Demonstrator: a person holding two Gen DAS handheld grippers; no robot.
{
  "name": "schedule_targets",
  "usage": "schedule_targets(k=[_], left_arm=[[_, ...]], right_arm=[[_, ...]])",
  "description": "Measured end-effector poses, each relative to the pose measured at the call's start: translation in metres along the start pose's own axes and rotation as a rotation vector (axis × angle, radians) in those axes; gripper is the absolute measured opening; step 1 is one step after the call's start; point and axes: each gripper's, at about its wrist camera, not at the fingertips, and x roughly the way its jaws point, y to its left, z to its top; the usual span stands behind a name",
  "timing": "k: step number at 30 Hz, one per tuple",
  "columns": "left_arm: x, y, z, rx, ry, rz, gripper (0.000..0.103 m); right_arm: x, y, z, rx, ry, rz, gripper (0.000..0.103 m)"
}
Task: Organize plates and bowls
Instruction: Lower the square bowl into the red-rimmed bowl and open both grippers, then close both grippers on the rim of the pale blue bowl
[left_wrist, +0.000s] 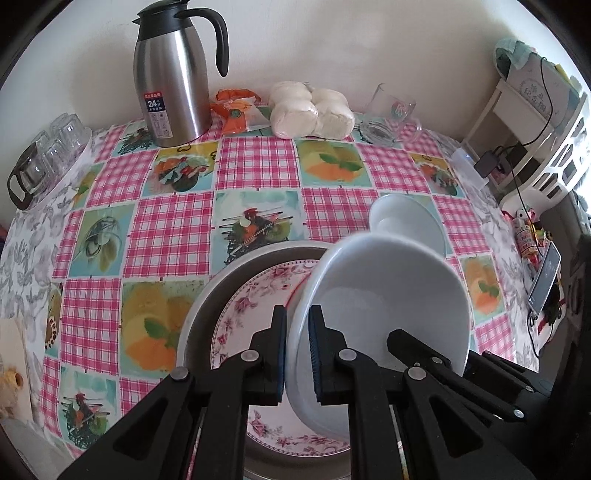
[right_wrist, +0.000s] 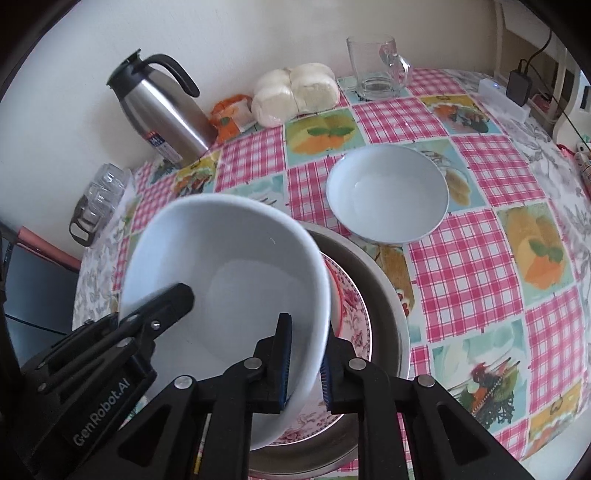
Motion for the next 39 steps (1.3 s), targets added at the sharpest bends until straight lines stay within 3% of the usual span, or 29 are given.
schedule_targets(k=[10, 12, 15, 20, 22, 25, 29, 34, 39], left_arm=[[0.004, -0.001, 0.002, 0.010, 0.011, 0.014, 0.012], [0.005, -0.001, 0.002, 0.016, 0.010, 0.024, 0.012], [0.008, -0.001, 0.003, 0.019, 0.015, 0.011, 0.014], [0.008, -0.005, 0.002, 0.061, 0.002, 0.113, 0.014], [0.007, -0.003, 0.002, 0.059, 0.003, 0.127, 0.014], [0.006, -0.002, 0.001, 0.064, 0.008, 0.142, 0.014], [-0.004, -0.005, 0.003, 0.080, -0.010, 0.151, 0.014], [-0.013, -0.014, 0.019, 0.103, -0.023, 0.094, 0.020], [0.010, -0.029, 0.056, 0.099, 0.045, 0.015, 0.028]], right_arm=[[-0.001, -0.009, 0.006, 0.029, -0.004, 0.013, 0.024], [-0.005, -0.010, 0.007, 0.034, -0.019, 0.030, 0.030], [-0.018, -0.013, 0.010, 0.036, -0.062, 0.035, 0.030], [-0.027, -0.028, 0.017, 0.091, -0.089, 0.061, 0.032], [-0.026, -0.040, 0.019, 0.134, -0.086, 0.104, 0.040], [-0.032, -0.056, 0.023, 0.177, -0.115, 0.059, 0.040], [-0.035, -0.084, 0.032, 0.259, -0.138, 0.079, 0.040], [-0.018, -0.117, 0.044, 0.344, -0.121, 0.061, 0.040], [0.003, -0.134, 0.054, 0.372, -0.093, 0.076, 0.040]])
